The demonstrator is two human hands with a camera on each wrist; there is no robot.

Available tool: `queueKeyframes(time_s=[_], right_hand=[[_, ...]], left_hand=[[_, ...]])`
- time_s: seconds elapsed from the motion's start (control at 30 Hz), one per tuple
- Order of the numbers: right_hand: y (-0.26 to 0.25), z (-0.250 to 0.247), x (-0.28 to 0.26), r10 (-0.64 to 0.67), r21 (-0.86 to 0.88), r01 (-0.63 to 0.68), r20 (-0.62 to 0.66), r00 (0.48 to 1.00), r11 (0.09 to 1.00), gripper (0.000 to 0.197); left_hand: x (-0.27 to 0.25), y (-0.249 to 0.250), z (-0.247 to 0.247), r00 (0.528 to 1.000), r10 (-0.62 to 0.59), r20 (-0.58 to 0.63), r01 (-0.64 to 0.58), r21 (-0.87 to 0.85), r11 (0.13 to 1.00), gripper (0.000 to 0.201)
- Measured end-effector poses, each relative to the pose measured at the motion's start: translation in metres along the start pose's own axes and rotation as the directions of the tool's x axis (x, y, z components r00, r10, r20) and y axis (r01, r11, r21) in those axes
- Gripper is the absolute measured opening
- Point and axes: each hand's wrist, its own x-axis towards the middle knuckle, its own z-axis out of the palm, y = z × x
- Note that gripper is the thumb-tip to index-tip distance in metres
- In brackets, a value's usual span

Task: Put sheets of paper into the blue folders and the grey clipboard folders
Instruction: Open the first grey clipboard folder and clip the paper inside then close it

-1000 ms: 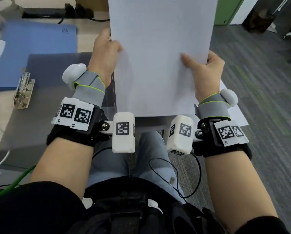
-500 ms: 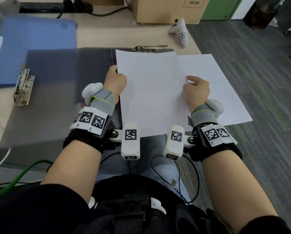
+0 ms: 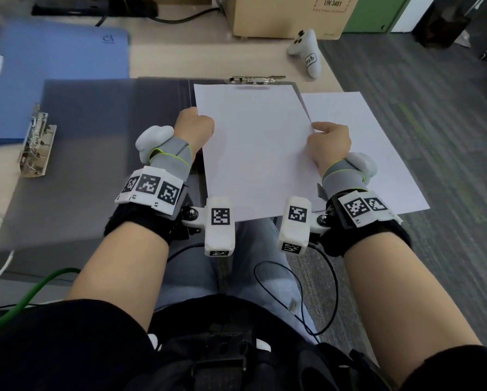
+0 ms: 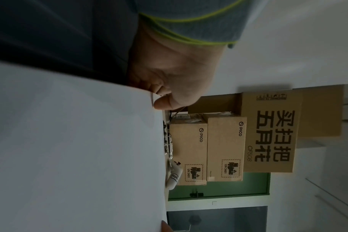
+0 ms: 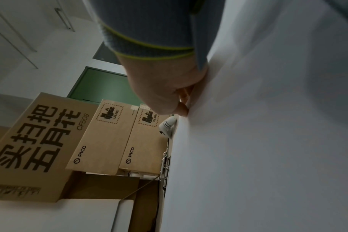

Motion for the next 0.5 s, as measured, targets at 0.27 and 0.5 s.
queueKeyframes(time_s=[0.27,0.5], right_hand=[[-0.002,-0.001,0.003,-0.005,-0.19,0.019,0.071,0.997,0.982,0.046],[-0.011,0.013,0.011,-0.028,-0.473,0.08,0.116,0.993,0.877,0.03]], left_hand=[[0.006,-0.002,0.0,0.999,-0.018,0.04,0.011,0.159,0.987,0.024],[0.002,0.009,0.0,0.999,0.031,0.017,-0.035,0.379,0.925,0.004]])
